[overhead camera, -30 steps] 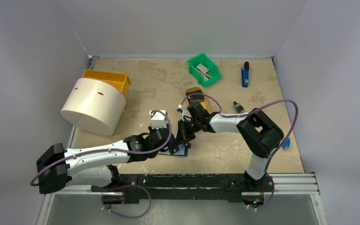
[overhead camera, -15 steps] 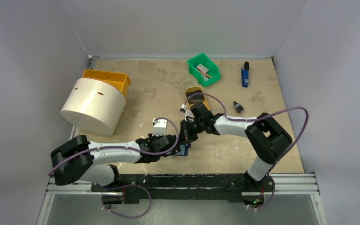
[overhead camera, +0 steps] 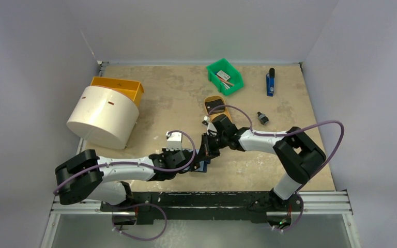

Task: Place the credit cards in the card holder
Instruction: Insert the credit card into the card holder.

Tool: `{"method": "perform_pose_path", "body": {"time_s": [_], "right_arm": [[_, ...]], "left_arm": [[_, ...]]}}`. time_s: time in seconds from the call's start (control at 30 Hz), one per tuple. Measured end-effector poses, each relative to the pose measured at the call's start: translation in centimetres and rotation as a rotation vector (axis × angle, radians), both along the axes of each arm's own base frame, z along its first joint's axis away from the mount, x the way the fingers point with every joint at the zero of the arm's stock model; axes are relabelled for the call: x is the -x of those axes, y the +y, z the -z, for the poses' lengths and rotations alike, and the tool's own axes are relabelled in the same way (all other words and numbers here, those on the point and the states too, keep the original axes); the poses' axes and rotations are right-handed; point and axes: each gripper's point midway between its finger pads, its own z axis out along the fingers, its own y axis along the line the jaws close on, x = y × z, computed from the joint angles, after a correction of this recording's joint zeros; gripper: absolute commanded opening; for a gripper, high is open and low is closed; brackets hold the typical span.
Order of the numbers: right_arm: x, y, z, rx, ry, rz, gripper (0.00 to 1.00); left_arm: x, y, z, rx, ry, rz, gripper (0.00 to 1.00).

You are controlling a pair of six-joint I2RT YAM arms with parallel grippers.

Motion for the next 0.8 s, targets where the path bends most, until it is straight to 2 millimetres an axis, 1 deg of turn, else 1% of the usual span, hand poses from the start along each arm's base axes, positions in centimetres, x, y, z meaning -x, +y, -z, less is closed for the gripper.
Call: {"method": "perform_pose_path", "body": {"time_s": [0.13,0.4,0.8], "right_arm": [[0.1,-0.3,0.3,0.004,0.026,0.024,0.0],[0.1,-0.4,1.8,0.014,0.092,0.057,0.0],[-0.5,0.5,1.5,-0.034,0.106,0.073,0.0]], "left_arm": [[0.0,0.0,0.0,0.009,-0.001,-0.005,0.01],[0.1,0.0,-0.2,0.022,0.002,-0.013,0.01],[0.2,0.0,-0.2,0.025,0.005,-0.011,0.01]]}}
